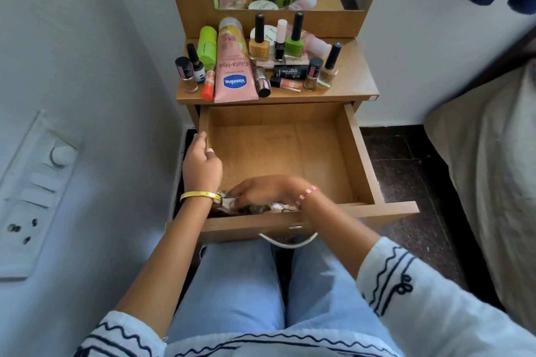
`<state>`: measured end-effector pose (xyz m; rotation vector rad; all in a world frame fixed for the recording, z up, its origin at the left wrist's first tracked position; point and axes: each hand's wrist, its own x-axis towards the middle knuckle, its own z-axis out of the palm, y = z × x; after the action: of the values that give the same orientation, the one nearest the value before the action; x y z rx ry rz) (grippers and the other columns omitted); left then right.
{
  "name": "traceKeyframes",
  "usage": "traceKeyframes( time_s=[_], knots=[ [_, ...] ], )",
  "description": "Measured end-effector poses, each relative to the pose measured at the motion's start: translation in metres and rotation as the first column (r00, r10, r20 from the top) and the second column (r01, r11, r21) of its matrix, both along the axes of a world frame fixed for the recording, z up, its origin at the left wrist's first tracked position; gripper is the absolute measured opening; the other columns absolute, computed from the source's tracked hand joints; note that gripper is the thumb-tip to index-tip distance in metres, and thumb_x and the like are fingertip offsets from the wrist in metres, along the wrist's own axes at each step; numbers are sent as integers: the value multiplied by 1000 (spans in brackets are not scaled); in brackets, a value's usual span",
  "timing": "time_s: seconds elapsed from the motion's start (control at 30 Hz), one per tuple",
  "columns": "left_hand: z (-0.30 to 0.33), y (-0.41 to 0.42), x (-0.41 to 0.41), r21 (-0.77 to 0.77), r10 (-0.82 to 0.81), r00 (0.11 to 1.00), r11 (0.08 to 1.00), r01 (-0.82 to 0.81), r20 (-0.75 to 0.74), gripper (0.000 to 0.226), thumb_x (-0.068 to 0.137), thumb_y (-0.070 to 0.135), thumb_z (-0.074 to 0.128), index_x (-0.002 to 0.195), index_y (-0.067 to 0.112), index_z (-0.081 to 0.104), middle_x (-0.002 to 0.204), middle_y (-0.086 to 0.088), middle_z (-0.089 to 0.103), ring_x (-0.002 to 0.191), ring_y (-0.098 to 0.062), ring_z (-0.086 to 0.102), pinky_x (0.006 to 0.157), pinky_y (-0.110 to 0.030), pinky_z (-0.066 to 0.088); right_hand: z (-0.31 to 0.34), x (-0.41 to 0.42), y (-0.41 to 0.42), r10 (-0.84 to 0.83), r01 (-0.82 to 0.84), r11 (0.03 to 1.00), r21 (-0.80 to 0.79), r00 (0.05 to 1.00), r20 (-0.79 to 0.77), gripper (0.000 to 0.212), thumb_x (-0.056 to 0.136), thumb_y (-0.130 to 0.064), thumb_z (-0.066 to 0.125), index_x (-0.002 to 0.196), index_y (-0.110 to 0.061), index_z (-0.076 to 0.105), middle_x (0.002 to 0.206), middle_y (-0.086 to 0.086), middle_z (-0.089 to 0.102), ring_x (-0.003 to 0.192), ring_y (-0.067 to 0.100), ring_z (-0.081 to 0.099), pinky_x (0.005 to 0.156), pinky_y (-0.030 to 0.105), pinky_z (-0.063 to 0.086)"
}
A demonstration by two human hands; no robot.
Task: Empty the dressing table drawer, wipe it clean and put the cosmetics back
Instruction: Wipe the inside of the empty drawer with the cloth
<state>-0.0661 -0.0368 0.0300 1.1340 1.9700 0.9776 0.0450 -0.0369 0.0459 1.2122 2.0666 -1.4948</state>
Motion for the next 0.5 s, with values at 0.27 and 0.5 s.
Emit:
traceKeyframes(
  time_s=[0.27,0.5],
  knots=[
    [1,1,-1,-2,31,997,1000,-31,66,43,99,9,32,140,16,38,151,1,31,137,-18,34,85,-14,29,10,117,26,-4,14,1000,-21,908,419,25,83,-8,61,107,-11,67,102,12,68,90,23,58,80,32,46],
    [1,1,-2,1,1,999,1000,-1,42,43,98,7,32,140,14,38,152,0,29,139,-18,29,98,-17,26,-10,35,14,-14,-21,981,192,984,175,26,85,1,51,106,-2,65,87,8,66,76,15,56,59,20,43]
  ],
)
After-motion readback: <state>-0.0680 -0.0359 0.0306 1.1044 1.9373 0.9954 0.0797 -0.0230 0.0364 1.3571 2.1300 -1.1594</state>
